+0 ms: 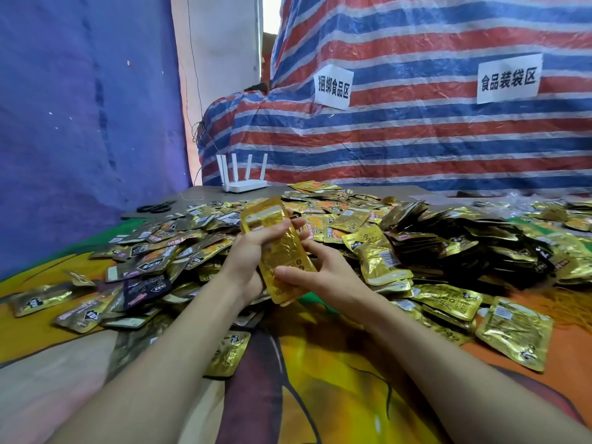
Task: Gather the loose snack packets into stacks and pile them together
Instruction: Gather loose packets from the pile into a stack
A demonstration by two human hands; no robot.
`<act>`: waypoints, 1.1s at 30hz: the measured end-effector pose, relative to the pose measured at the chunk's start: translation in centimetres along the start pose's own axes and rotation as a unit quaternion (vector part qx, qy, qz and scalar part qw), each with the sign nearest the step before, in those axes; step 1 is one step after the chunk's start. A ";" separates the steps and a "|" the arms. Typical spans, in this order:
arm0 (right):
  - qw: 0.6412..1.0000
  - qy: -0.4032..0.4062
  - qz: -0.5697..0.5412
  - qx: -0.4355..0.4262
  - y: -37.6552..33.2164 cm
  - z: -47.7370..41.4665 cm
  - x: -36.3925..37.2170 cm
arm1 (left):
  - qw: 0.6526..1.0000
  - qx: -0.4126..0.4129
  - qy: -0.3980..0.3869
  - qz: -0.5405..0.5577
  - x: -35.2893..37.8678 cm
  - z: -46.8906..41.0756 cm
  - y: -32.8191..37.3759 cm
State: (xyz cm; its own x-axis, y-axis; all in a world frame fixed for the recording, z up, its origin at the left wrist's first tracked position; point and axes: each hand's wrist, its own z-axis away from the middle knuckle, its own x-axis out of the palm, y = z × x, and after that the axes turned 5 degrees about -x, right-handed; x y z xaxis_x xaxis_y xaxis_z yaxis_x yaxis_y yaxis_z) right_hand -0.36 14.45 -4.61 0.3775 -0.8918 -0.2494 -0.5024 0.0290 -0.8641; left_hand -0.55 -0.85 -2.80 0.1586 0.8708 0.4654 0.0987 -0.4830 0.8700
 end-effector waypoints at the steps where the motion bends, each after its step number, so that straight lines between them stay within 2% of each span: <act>1: 1.000 -0.026 0.009 -0.005 -0.3 0.1 0.1 | 1.000 0.008 0.018 0.018 0.0 0.0 0.3; 3: 0.996 -0.064 0.052 -0.027 -1.1 0.1 0.1 | 0.997 0.030 0.059 0.044 -0.1 -0.1 0.8; 5: 0.977 -0.044 0.204 -0.037 -1.2 -0.6 -0.2 | 0.992 0.046 0.103 0.051 -0.2 -0.1 1.0; 7: 0.922 -0.003 0.388 0.011 -1.1 -1.2 -1.1 | 0.984 0.053 0.159 0.056 -0.3 -0.1 0.8; 9: 0.872 -0.029 0.476 0.110 -0.3 -1.5 -1.8 | 0.970 0.050 0.224 0.076 -0.4 -0.2 0.9; 11: 0.832 -0.074 0.514 0.196 0.9 -1.5 -2.2 | 0.960 0.057 0.255 0.099 -0.9 -0.3 1.2; 12: 0.819 -0.075 0.529 0.208 1.3 -1.5 -2.3 | 0.957 0.061 0.265 0.104 -1.1 -0.4 1.3; 15: 0.811 -0.008 0.565 0.156 1.8 -1.5 -2.3 | 0.953 0.059 0.291 0.051 -1.6 -0.5 1.0; 18: 0.820 0.066 0.560 0.104 1.7 -1.2 -2.1 | 0.966 0.039 0.256 -0.011 -1.3 -0.3 0.4; 22: 0.849 0.189 0.492 0.041 0.9 -0.9 -2.9 | 0.975 0.004 0.215 -0.050 -1.1 -0.4 -0.2; 26: 0.899 0.375 0.223 0.029 0.7 -0.9 -4.8 | 0.957 0.027 0.268 -0.105 -1.2 -0.5 -0.4; 29: 0.899 0.432 0.001 0.073 0.4 -1.0 -5.9 | 0.955 0.042 0.274 -0.109 -1.2 -0.5 0.0; 31: 0.880 0.436 -0.169 0.083 0.1 -1.0 -5.7 | 0.966 0.024 0.242 -0.090 -0.7 -0.3 0.0; 33: 0.866 0.429 -0.243 0.081 -0.1 -1.2 -4.8 | 0.978 0.002 0.203 -0.053 0.2 0.0 -0.4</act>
State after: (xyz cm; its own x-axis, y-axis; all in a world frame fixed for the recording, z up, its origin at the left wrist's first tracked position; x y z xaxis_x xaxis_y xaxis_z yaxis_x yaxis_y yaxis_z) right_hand -3.08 18.21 -2.81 -0.2375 -0.8220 0.5175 -0.3050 -0.4427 -0.8432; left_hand -0.60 -0.50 -3.04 -0.2563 0.8803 0.3992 0.0966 -0.3876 0.9168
